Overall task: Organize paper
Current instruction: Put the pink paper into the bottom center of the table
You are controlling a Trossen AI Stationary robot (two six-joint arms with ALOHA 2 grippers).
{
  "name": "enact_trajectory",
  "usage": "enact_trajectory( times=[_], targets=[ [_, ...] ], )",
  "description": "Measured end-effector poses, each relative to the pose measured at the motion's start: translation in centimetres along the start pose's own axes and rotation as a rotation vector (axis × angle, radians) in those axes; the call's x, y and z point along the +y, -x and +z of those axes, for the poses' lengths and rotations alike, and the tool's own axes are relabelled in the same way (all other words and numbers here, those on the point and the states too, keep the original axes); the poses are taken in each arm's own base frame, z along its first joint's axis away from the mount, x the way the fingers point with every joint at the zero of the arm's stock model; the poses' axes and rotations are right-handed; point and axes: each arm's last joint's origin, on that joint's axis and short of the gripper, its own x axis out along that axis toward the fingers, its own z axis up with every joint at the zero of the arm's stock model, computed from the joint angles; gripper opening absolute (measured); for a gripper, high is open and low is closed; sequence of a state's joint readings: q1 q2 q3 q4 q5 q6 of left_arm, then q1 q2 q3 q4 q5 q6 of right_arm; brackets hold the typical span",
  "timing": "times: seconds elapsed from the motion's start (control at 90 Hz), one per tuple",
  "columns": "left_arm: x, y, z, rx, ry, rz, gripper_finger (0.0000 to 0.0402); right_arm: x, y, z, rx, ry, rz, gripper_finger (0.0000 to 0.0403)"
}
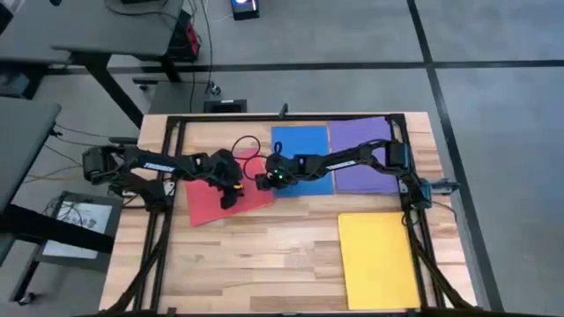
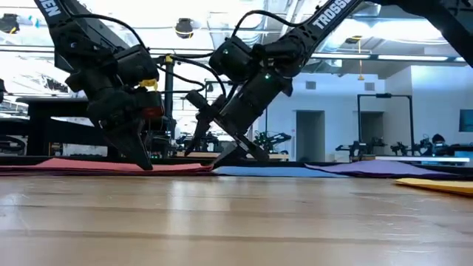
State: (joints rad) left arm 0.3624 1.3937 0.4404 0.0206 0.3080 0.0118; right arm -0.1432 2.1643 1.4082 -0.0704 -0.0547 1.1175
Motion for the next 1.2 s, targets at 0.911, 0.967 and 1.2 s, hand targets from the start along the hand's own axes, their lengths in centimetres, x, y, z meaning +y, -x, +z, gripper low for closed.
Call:
enact_trajectory(
  times=[0.911,0.967,1.2],
  targets=[
    [-0.4,-0.1,1.2,-0.117,0.004,-0.011,0.0115,1.4,-0.1,-0.6,-0.009,0.054,0.118,0.0211],
    [-0.4,-0.1,1.1,-0.11,0.005,-0.012,0.0115,1.2,-0.1,-0.6,-0.006,0.06,0.108,0.0211],
    [-0.5,0.6,2.1,-0.085,0.018,-0.011,0.0115,1.4,0.8,2.8,-0.063,0.126,0.123,0.0211]
  ],
)
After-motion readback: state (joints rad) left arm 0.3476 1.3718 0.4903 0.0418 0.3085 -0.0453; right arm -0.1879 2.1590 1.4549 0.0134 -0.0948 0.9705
